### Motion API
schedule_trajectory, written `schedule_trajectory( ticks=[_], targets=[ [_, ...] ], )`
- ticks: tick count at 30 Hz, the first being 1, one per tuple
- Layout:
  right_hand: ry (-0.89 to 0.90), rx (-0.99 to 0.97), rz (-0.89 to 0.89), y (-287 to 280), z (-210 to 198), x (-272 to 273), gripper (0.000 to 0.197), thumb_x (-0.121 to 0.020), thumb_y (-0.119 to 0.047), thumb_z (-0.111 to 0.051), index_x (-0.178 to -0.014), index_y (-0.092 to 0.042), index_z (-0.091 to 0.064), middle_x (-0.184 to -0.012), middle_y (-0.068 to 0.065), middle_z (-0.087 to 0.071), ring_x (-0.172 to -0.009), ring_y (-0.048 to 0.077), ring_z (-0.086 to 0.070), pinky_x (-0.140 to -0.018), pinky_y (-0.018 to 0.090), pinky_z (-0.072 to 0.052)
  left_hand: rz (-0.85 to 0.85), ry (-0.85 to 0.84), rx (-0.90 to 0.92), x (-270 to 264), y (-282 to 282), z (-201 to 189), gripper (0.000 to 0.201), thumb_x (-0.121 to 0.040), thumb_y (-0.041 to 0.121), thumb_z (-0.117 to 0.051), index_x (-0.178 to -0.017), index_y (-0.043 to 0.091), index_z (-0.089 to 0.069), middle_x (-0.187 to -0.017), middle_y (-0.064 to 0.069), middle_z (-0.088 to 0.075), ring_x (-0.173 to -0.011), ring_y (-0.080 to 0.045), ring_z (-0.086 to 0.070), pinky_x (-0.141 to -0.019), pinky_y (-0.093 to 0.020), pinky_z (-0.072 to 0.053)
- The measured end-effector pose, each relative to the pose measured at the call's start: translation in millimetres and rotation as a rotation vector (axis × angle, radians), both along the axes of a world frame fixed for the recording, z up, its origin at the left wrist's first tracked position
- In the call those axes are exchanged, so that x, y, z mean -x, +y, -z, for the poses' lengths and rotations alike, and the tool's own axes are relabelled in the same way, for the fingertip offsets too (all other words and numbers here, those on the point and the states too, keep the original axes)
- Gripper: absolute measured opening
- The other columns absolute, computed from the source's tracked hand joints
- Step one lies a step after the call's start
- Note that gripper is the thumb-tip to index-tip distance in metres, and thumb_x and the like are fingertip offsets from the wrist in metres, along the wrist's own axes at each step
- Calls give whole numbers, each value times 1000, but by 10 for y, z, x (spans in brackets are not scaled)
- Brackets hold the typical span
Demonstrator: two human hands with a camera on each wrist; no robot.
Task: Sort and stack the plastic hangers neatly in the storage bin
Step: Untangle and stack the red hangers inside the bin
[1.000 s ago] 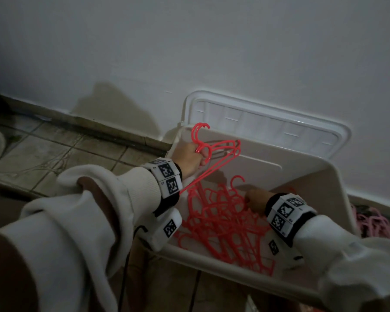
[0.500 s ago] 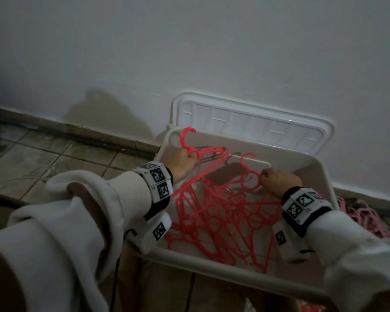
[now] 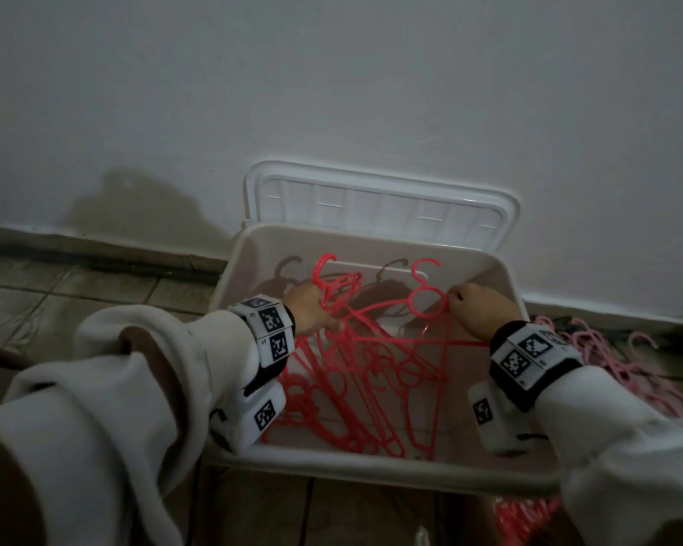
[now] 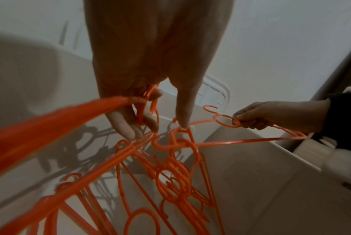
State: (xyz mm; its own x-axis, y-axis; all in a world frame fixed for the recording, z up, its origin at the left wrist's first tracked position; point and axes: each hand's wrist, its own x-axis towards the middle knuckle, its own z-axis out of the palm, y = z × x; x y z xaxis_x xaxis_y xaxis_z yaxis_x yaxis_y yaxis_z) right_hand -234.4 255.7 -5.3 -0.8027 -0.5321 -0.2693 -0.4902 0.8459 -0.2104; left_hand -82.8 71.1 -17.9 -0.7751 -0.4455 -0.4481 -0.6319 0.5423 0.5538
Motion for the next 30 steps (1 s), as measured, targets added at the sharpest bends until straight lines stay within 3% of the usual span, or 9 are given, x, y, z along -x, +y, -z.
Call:
schedule_trajectory(
  ticks=[2, 6, 8, 11, 16, 19, 23, 26, 30],
  targets=[
    [-6, 15, 9, 45, -19, 3, 33, -95, -19, -35, -106, -9, -64, -120, 17, -60, -110, 31, -56, -86, 31, -42, 24, 23, -41, 21, 65, 10, 34, -73, 24, -78, -86, -3, -62, -77, -10, -59, -79, -26, -59, -76, -35, -48],
    [-31, 29, 7, 79, -17, 7, 33, -96, -19, -34, -107, -10, -63, -122, 15, -60, -112, 30, -55, -87, 30, -41, 102, 8, 17, 40, 210, -33, 55, -68, 31, -81, -103, -6, -61, -96, -25, -64, -94, -39, -60, -78, -38, -48],
    [-42, 39, -5, 92, -6, 12, 32, -96, -19, -34, -107, -9, -63, -122, 16, -59, -112, 31, -55, -88, 32, -41, 143, 42, 90, 44, 209, 5, 72, -62, 39, -84, -119, 5, -57, -107, -22, -60, -102, -35, -59, -85, -38, -48],
    [-55, 51, -20, 100, -23, 10, 31, -96, -18, -34, -105, -7, -62, -120, 18, -60, -110, 31, -55, -87, 32, -41, 160, 101, 165, 41, 187, 54, 95, -56, 48, -84, -136, 21, -40, -120, -2, -60, -112, -22, -56, -97, -37, -46],
    [-61, 55, -37, 107, -36, 19, 30, -97, -18, -34, -104, -5, -60, -118, 19, -60, -109, 32, -55, -86, 34, -40, 184, 94, 172, 35, 178, 39, 73, -73, 34, -77, -133, 14, -40, -95, -1, -63, -91, -22, -60, -78, -25, -43],
    [-74, 36, -52, 92, -24, 13, 28, -97, -18, -33, -104, -6, -58, -116, 20, -59, -108, 33, -55, -86, 34, -40, 205, 80, 168, 22, 134, 97, 73, -77, 35, -73, -136, 19, -34, -99, -5, -65, -94, -25, -63, -80, -27, -46],
    [-126, 40, -74, 36, -30, -49, 26, -99, -15, -32, -102, -4, -56, -115, 23, -59, -107, 33, -54, -85, 33, -39, 187, 45, 205, 1, 97, 93, 36, -81, 31, -70, -102, 9, -52, -94, -10, -66, -91, -28, -63, -69, -24, -39],
    [-169, 85, -99, 3, -44, -79, 29, -99, -12, -31, -107, 1, -56, -113, 22, -60, -106, 32, -54, -83, 31, -37, 185, 52, 209, -17, 89, 96, 32, -84, 24, -66, -108, 6, -53, -99, -14, -66, -95, -30, -62, -70, -24, -37],
    [-294, 194, -109, -7, -34, -62, 33, -96, -10, -37, -68, -25, -48, -74, 1, -54, -87, 21, -48, -71, 23, -29, 167, 29, 232, -30, 59, 103, 32, -88, 20, -60, -113, 3, -51, -106, -17, -64, -99, -32, -60, -70, -24, -34]
  ],
)
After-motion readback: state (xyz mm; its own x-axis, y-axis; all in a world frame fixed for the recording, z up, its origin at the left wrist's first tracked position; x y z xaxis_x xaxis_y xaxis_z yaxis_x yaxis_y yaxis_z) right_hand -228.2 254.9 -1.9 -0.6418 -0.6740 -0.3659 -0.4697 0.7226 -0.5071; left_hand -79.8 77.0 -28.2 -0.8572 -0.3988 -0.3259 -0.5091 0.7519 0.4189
